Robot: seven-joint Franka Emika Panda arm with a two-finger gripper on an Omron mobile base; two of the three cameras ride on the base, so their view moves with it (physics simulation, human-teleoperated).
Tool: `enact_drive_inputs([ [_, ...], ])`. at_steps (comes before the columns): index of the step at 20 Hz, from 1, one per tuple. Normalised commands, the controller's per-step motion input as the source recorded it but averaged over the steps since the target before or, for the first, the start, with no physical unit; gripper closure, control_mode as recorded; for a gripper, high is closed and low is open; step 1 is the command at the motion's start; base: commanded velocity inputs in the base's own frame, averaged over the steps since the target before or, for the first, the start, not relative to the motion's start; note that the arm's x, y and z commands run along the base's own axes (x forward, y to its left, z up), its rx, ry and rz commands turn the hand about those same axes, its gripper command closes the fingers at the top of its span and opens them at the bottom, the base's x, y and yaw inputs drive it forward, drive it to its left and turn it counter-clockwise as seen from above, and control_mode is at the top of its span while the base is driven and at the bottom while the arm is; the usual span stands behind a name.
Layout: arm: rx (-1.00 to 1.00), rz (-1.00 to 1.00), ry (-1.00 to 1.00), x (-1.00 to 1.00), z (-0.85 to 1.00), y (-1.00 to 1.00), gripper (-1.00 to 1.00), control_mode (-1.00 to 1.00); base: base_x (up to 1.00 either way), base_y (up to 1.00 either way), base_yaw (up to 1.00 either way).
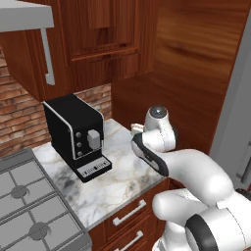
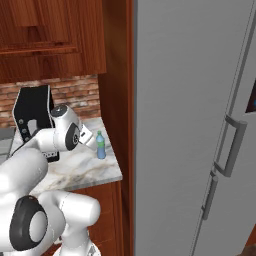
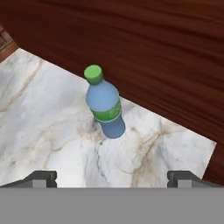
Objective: Place the drinks on the dining counter in a tight cluster.
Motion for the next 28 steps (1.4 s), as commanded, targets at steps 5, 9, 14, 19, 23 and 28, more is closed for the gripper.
enact_drive_inputs([
  [5, 0.00, 0.00, 0.05, 0.53, 0.00, 0.00, -1.00, -1.00, 0.00, 0.00, 0.00],
  [9, 0.00, 0.00, 0.06, 0.56, 0.00, 0.00, -1.00, -1.00, 0.00, 0.00, 0.00],
  [14, 0.00, 0.00, 0.00, 0.08, -0.13, 0.01, -1.00, -1.00, 0.00, 0.00, 0.00],
  [19, 0.00, 0.00, 0.04, -0.03, -0.23, 0.00, -1.00, -1.00, 0.00, 0.00, 0.00],
  [23, 0.00, 0.00, 0.02, 0.11, -0.31, 0.00, -1.00, -1.00, 0.00, 0.00, 0.00],
  [28, 0.00, 0.00, 0.05, 0.07, -0.12, -0.07, -1.00, -1.00, 0.00, 0.00, 0.00],
])
